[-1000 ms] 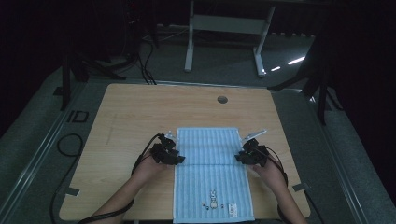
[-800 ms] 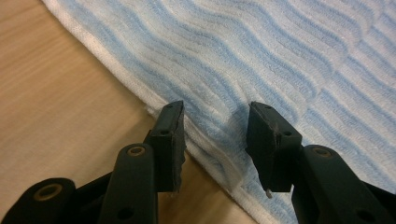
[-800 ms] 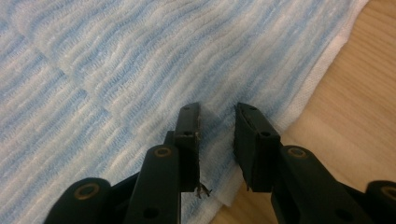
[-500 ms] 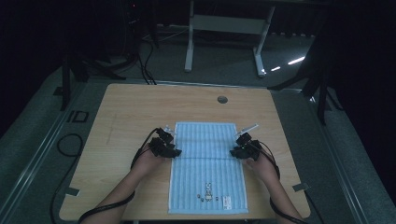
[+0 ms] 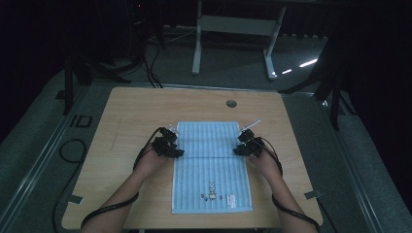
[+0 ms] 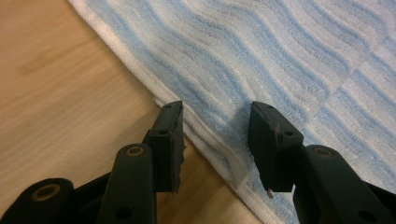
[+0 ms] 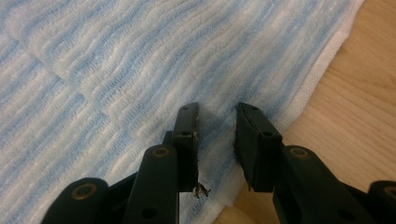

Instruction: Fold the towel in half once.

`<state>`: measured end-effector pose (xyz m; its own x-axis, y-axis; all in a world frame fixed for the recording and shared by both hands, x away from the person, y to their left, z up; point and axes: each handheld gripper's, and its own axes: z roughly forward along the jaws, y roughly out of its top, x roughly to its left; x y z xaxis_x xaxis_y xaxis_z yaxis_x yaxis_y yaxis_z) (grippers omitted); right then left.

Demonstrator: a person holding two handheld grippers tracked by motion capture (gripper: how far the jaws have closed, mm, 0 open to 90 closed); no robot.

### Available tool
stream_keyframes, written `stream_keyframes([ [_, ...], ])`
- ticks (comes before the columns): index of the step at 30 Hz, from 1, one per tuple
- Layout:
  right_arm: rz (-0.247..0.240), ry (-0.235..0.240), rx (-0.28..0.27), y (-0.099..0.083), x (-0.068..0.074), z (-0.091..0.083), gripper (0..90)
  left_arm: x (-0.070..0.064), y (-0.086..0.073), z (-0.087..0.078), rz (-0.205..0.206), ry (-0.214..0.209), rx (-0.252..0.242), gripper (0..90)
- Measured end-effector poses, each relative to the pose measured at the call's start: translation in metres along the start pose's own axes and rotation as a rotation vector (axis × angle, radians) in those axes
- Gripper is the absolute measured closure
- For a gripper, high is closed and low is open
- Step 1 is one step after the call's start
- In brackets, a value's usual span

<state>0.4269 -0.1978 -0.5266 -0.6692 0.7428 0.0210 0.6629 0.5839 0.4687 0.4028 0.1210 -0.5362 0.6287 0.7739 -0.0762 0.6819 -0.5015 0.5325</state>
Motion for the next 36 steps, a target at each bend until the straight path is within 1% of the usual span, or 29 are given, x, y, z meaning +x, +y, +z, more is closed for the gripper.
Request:
stream_keyframes([
  [2, 0.008, -0.004, -0.003, 0.002, 0.000, 0.001, 69.3, 0.002, 0.000, 0.001, -0.008, -0.003, -0.002, 54.9],
  [5, 0.014, 0.000, -0.009, 0.001, 0.000, 0.001, 68.9, 0.002, 0.000, 0.001, -0.007, -0.003, -0.001, 54.9],
  [6, 0.011, 0.013, -0.014, 0.000, -0.001, -0.001, 66.3, 0.001, 0.001, 0.000, -0.007, 0.000, 0.002, 54.9],
  [7, 0.009, 0.014, -0.011, 0.001, -0.001, -0.002, 64.9, 0.001, 0.003, -0.001, -0.006, 0.002, 0.007, 54.1],
  [8, 0.009, 0.014, -0.008, 0.002, -0.002, -0.004, 64.1, 0.002, 0.005, -0.003, -0.005, 0.005, 0.003, 53.2],
  [10, 0.012, 0.016, -0.012, 0.003, -0.005, -0.007, 63.9, 0.004, 0.008, -0.005, -0.011, 0.004, -0.003, 53.2],
  [11, 0.023, 0.018, -0.022, 0.005, -0.007, -0.010, 63.9, 0.004, 0.008, -0.005, -0.011, 0.004, -0.003, 53.2],
  [12, 0.034, 0.012, -0.042, 0.010, -0.014, -0.019, 63.0, 0.013, 0.018, -0.012, -0.051, -0.007, -0.038, 50.3],
  [14, 0.046, 0.002, -0.048, 0.017, -0.020, -0.025, 61.8, 0.019, 0.025, -0.013, -0.063, 0.000, -0.046, 50.0],
  [15, 0.052, -0.002, -0.048, 0.020, -0.024, -0.026, 61.6, 0.023, 0.028, -0.013, -0.077, 0.000, -0.054, 50.0],
  [17, 0.064, -0.015, -0.046, 0.027, -0.031, -0.028, 60.3, 0.030, 0.035, -0.011, -0.095, 0.013, -0.051, 50.0],
  [19, 0.079, -0.023, -0.047, 0.034, -0.038, -0.029, 58.8, 0.035, 0.042, -0.008, -0.113, 0.013, -0.047, 50.0],
  [21, 0.101, -0.033, -0.038, 0.041, -0.045, -0.027, 58.0, 0.038, 0.049, -0.005, -0.118, 0.026, -0.042, 50.0],
  [23, 0.126, -0.041, -0.028, 0.048, -0.050, -0.023, 57.8, 0.042, 0.055, -0.003, -0.126, 0.022, -0.044, 49.4],
  [24, 0.129, -0.049, -0.023, 0.052, -0.053, -0.021, 57.1, 0.043, 0.057, -0.001, -0.127, 0.024, -0.043, 48.0],
  [26, 0.135, -0.067, -0.013, 0.057, -0.057, -0.015, 55.6, 0.047, 0.061, 0.003, -0.125, 0.028, -0.034, 48.0],
  [27, 0.135, -0.067, -0.013, 0.057, -0.057, -0.015, 55.6, 0.047, 0.061, 0.003, -0.125, 0.028, -0.034, 48.0],
  [28, 0.163, -0.064, -0.008, 0.062, -0.061, -0.009, 54.0, 0.051, 0.063, 0.007, -0.139, 0.035, -0.027, 48.0],
  [30, 0.172, -0.074, 0.007, 0.067, -0.065, -0.001, 52.8, 0.055, 0.065, 0.012, -0.148, 0.044, -0.015, 48.0],
  [31, 0.188, -0.067, 0.009, 0.069, -0.067, 0.003, 52.1, 0.057, 0.066, 0.014, -0.152, 0.047, -0.012, 48.0],
  [32, 0.204, -0.065, 0.014, 0.070, -0.070, 0.007, 51.1, 0.059, 0.067, 0.015, -0.161, 0.047, -0.013, 48.0],
  [33, 0.214, -0.066, 0.016, 0.072, -0.072, 0.011, 49.8, 0.061, 0.068, 0.017, -0.170, 0.038, -0.016, 47.9],
  [35, 0.260, -0.070, 0.019, 0.075, -0.074, 0.018, 49.2, 0.062, 0.070, 0.020, -0.170, 0.036, -0.016, 46.7],
  [36, 0.268, -0.072, 0.014, 0.078, -0.073, 0.021, 48.3, 0.063, 0.070, 0.022, -0.170, 0.038, -0.011, 46.7],
])
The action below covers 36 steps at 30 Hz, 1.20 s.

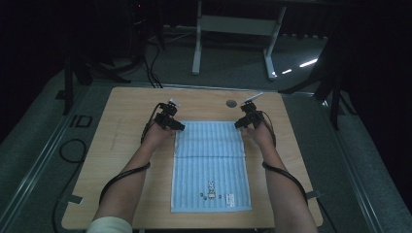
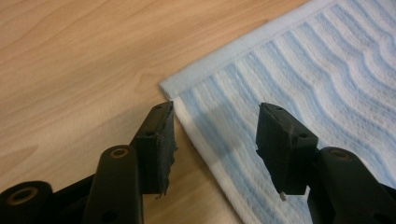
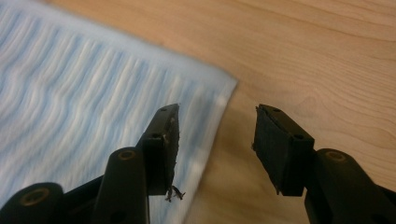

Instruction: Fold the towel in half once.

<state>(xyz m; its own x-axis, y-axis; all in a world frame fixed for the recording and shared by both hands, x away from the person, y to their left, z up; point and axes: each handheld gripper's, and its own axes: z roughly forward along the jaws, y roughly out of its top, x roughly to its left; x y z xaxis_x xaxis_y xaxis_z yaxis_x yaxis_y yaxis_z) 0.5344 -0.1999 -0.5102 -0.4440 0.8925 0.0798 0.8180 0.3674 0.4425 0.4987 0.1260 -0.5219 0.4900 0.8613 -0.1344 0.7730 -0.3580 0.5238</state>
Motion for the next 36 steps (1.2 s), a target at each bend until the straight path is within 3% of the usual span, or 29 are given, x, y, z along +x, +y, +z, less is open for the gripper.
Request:
stream_keyframes([
  [3, -0.002, -0.029, -0.001, 0.003, 0.003, 0.010, 48.2, 0.003, 0.001, 0.006, 0.010, 0.020, 0.024, 46.7],
  [5, -0.002, -0.043, 0.006, 0.004, 0.003, 0.016, 48.2, 0.005, 0.001, 0.008, -0.009, 0.012, 0.018, 46.7],
  [11, -0.027, -0.030, 0.005, 0.004, 0.005, 0.022, 50.2, 0.006, 0.000, 0.013, -0.005, 0.001, 0.005, 46.8],
  [13, -0.075, -0.051, 0.040, 0.006, 0.012, 0.021, 62.7, 0.004, 0.000, 0.016, -0.004, -0.006, -0.005, 47.7],
  [15, -0.100, -0.050, 0.045, 0.006, 0.016, 0.021, 71.8, 0.001, 0.001, 0.017, 0.023, 0.014, 0.005, 49.7],
  [18, -0.110, -0.040, 0.043, 0.006, 0.019, 0.021, 85.1, -0.004, 0.003, 0.018, 0.048, 0.000, 0.012, 65.4],
  [19, -0.110, -0.039, 0.042, 0.006, 0.020, 0.021, 86.1, -0.005, 0.003, 0.018, 0.057, -0.010, 0.021, 76.6],
  [20, -0.110, -0.043, 0.041, 0.006, 0.021, 0.021, 86.8, -0.007, 0.004, 0.018, 0.062, -0.006, 0.012, 82.2],
  [22, -0.105, -0.038, 0.031, 0.006, 0.022, 0.019, 87.1, -0.008, 0.005, 0.014, 0.050, -0.027, -0.036, 85.9],
  [23, -0.105, -0.038, 0.031, 0.006, 0.022, 0.019, 87.1, -0.008, 0.005, 0.014, 0.050, -0.027, -0.036, 86.4],
  [25, -0.095, -0.016, 0.002, 0.009, 0.017, 0.007, 87.2, -0.007, 0.009, 0.001, 0.033, -0.057, -0.084, 86.8],
  [28, -0.081, -0.004, -0.030, 0.013, 0.015, -0.005, 87.3, -0.007, 0.014, -0.012, 0.017, -0.094, -0.119, 86.9],
  [29, -0.081, -0.004, -0.030, 0.013, 0.015, -0.005, 87.3, -0.007, 0.014, -0.012, 0.017, -0.094, -0.119, 86.9],
  [30, -0.081, -0.002, -0.042, 0.016, 0.015, -0.011, 87.3, -0.008, 0.020, -0.026, 0.042, -0.094, -0.148, 86.9],
  [32, -0.107, -0.021, -0.096, 0.030, 0.015, -0.043, 87.3, -0.009, 0.027, -0.042, 0.060, -0.079, -0.175, 86.8],
  [34, -0.110, -0.026, -0.114, 0.034, 0.015, -0.051, 87.3, -0.009, 0.033, -0.057, 0.062, -0.090, -0.203, 86.8],
  [35, -0.110, -0.026, -0.114, 0.034, 0.015, -0.051, 87.3, -0.009, 0.033, -0.057, 0.062, -0.090, -0.203, 86.8],
  [36, -0.108, -0.031, -0.128, 0.037, 0.015, -0.060, 87.3, -0.009, 0.040, -0.073, 0.068, -0.084, -0.240, 86.8],
])
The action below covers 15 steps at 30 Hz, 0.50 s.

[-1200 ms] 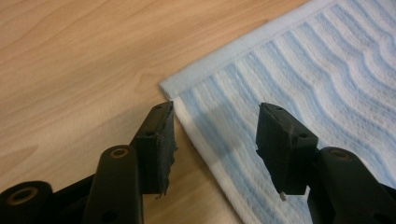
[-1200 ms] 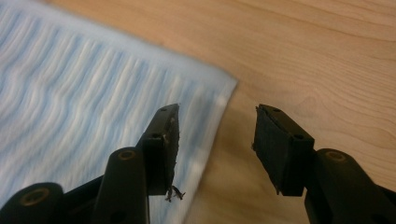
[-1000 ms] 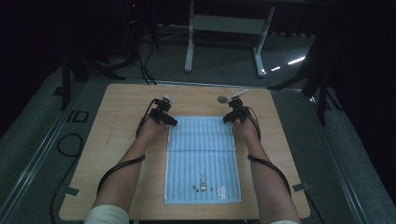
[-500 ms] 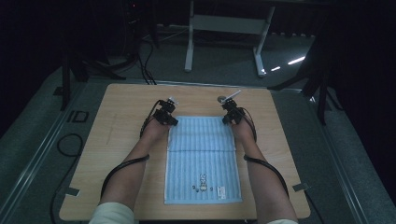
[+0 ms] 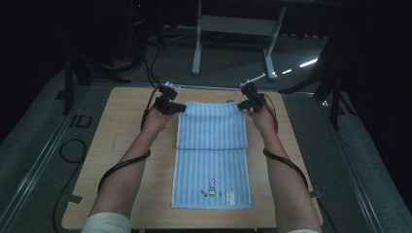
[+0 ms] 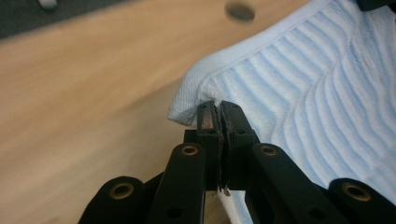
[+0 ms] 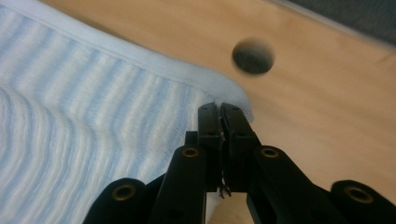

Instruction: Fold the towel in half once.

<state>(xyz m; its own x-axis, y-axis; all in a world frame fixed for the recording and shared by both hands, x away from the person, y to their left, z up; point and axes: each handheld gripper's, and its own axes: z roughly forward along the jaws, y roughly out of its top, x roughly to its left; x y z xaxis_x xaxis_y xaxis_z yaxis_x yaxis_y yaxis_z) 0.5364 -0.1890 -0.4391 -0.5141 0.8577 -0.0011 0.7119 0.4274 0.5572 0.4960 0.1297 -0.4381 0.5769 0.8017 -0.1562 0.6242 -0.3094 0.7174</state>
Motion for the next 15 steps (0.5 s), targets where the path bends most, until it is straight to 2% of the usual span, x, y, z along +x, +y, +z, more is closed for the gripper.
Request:
stream_keyframes([
  [1, 0.001, 0.001, -0.035, 0.010, -0.003, -0.017, 87.3, 0.000, 0.006, -0.006, 0.003, 0.000, -0.013, 86.8],
  [5, -0.020, -0.004, -0.100, 0.029, -0.005, -0.050, 87.2, -0.005, 0.026, -0.030, 0.030, 0.016, -0.076, 86.7],
  [8, -0.034, -0.004, -0.137, 0.037, -0.002, -0.070, 87.2, -0.008, 0.033, -0.045, 0.040, 0.012, -0.114, 86.7],
  [9, -0.045, 0.002, -0.150, 0.037, -0.001, -0.075, 87.2, -0.009, 0.033, -0.048, 0.045, 0.001, -0.118, 86.6],
  [11, -0.037, 0.028, -0.193, 0.030, 0.001, -0.086, 87.2, -0.010, 0.027, -0.055, 0.050, -0.024, -0.137, 86.6],
  [14, -0.087, 0.024, -0.204, 0.017, 0.011, -0.095, 87.2, -0.012, 0.015, -0.062, 0.061, -0.049, -0.147, 86.6],
  [15, -0.091, 0.037, -0.204, 0.012, 0.014, -0.098, 87.2, -0.013, 0.010, -0.064, 0.059, -0.062, -0.139, 86.6],
])
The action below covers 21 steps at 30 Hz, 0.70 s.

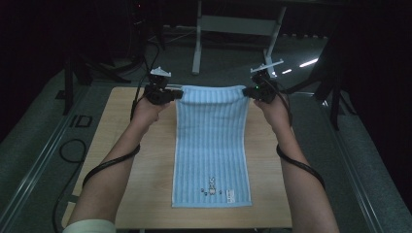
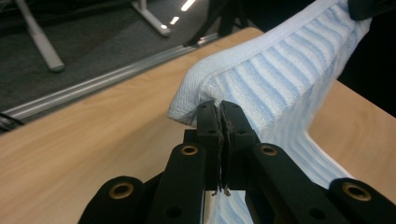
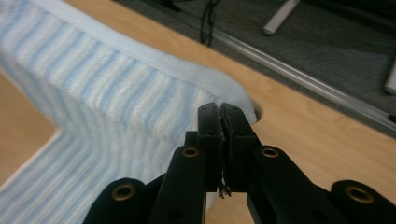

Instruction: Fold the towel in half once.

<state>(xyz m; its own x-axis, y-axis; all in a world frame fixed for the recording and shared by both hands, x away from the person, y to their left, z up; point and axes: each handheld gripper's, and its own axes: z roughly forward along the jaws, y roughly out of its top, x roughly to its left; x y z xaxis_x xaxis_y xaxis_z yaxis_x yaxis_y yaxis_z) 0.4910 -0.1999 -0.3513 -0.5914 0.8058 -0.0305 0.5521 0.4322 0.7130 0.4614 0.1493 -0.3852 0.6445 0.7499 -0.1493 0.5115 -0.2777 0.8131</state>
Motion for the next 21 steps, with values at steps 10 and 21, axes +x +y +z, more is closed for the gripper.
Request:
stream_keyframes([
  [10, -0.063, 0.065, -0.067, -0.050, 0.030, -0.033, 87.2, -0.033, -0.051, -0.027, 0.027, -0.101, -0.035, 86.7],
  [21, -0.057, 0.165, -0.061, -0.130, 0.058, -0.045, 86.9, -0.057, -0.121, -0.029, -0.004, -0.195, 0.021, 86.8],
])
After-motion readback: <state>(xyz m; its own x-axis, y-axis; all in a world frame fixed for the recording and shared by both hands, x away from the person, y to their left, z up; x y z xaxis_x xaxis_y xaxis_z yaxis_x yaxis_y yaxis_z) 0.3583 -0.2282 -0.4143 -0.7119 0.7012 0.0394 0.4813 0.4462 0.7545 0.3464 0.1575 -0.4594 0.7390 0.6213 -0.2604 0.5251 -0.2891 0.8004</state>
